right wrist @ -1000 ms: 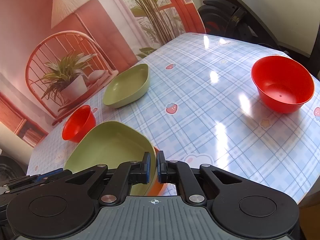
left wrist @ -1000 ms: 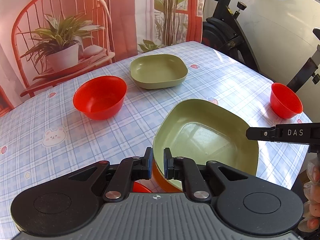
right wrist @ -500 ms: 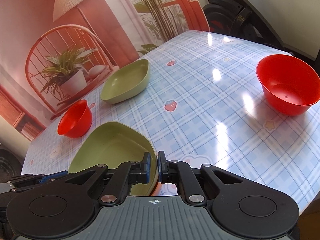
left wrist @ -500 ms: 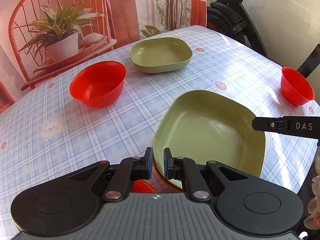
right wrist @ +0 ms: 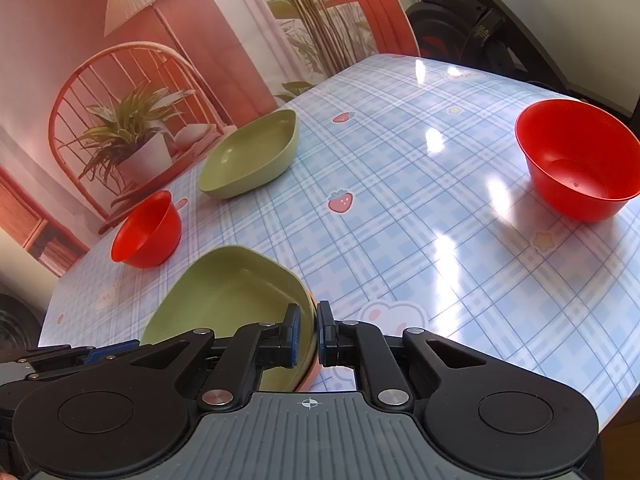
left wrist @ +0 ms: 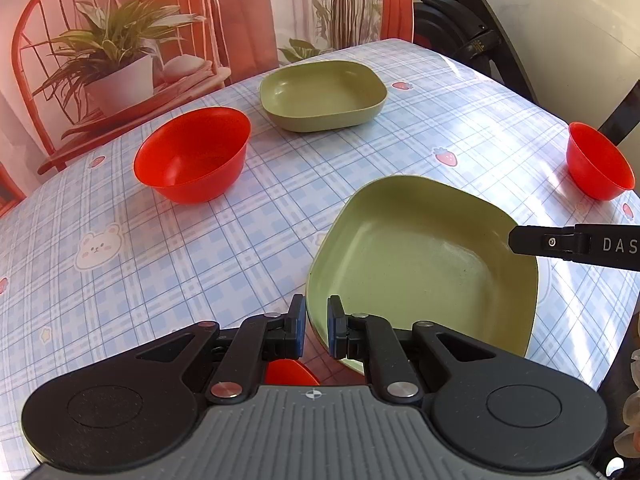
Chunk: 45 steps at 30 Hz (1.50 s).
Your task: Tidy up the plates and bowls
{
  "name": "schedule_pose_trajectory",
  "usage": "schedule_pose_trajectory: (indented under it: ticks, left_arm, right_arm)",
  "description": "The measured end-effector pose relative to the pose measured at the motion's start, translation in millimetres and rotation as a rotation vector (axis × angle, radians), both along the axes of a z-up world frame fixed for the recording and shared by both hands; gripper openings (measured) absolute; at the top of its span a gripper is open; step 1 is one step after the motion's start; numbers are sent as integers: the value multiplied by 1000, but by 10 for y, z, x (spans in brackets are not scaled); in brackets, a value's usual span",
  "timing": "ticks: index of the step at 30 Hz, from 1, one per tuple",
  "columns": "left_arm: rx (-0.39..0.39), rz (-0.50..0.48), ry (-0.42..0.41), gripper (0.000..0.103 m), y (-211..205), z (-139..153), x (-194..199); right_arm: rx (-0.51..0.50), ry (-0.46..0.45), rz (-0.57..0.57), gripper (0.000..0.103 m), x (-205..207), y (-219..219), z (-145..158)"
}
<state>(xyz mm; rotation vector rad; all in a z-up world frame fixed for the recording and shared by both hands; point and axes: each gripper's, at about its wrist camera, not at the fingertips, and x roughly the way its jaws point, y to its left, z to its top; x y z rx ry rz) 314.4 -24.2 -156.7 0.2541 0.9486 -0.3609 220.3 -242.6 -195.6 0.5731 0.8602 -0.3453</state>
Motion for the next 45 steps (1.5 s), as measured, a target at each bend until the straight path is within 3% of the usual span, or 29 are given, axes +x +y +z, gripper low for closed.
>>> schedule_pose_trajectory:
  ticks: [5,10,15,20,24,32,41,45]
  left_arm:
    - [-23,17,0,12,14,6,-10]
    - [-50,23,-16,13,39,67,-21]
    - [-75,34,-34,13,56,169,-11]
    - [-122,64,-127,13,149,486,7]
    - [-172,99,-198,13,253,808,22]
    - [-158,99,-317,13,164,1209,108]
    - [-118,106,-252,13,9,988,503]
    - [-113,108,-236,23,-62,813,801]
  right_arm:
    - [1,-21,10,19,-12,7,35]
    - [-13,-32,-8,19,-31,-24,86]
    - [-91,-46,-40,19,-65,-68,187]
    - [-128,-117,-36,20,-90,-205,380]
    - [-222,-177,-47,21,-97,-340,673]
    - [-320,-259,-24,21,12,-623,1098]
    - [-378,-215,34,21,306,-711,986]
    - [-346,-207,48,21,517,-768,830]
